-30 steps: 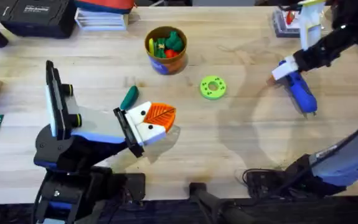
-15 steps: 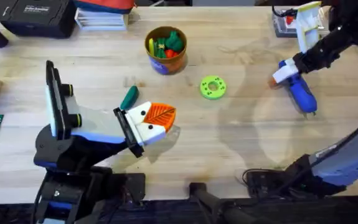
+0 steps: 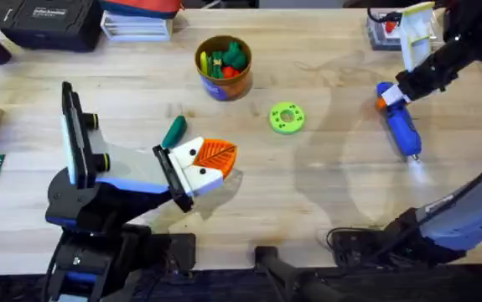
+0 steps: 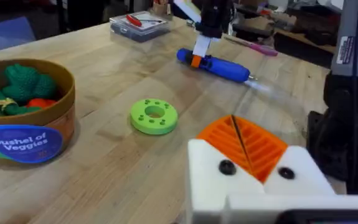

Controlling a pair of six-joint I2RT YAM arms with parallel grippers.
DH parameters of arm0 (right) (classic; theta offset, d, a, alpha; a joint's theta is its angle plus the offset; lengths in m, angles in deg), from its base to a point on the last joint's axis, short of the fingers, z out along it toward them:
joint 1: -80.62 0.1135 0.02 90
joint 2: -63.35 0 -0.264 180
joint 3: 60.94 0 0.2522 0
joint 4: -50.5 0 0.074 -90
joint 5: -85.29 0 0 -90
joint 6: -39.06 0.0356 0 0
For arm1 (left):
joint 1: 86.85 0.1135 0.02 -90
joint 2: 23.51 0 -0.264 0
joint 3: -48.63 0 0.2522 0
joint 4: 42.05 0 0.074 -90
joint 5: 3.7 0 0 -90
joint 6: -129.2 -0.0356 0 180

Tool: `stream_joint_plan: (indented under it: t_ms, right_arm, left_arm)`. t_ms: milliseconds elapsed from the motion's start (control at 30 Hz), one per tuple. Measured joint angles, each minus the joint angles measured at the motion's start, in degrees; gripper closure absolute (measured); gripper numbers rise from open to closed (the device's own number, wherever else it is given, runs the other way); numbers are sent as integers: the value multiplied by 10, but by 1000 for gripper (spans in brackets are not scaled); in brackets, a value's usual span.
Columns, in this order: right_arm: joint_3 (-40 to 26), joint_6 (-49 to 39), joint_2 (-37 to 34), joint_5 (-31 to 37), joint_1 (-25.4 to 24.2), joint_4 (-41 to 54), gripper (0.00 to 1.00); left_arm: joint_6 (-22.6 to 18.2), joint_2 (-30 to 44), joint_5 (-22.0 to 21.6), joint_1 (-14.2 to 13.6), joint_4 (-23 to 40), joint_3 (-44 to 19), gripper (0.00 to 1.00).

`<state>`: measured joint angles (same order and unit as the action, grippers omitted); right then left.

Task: Pick up the gripper from the table and insert it into the empty holder that is missing its gripper. Then pick up a screw, insert it into the mounting hole, and use the screwdriver to tighten it. Finally, clean up the table by picking up the vegetable and placing it into the bucket.

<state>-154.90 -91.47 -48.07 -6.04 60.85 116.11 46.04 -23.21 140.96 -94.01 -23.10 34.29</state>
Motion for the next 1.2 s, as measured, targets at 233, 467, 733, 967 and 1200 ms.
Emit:
stream_joint_plan:
  t_ms: [233, 467, 733, 967, 1200]
  right_arm:
    - [-1, 0, 0, 0, 0, 12, 975]
    - [-20, 28, 15, 0, 0, 9, 976]
    - [-25, 68, 184, -9, 8, 6, 976]
    - [-9, 119, 349, -34, 14, 0, 976]
    - [110, 187, 508, -36, 94, -91, 976]
  left_arm:
    - [0, 0, 0, 0, 0, 0, 996]
    - [0, 0, 0, 0, 0, 0, 996]
    - [0, 0, 0, 0, 0, 0, 996]
    - [0, 0, 0, 0, 0, 0, 996]
    - [0, 0, 0, 0, 0, 0, 996]
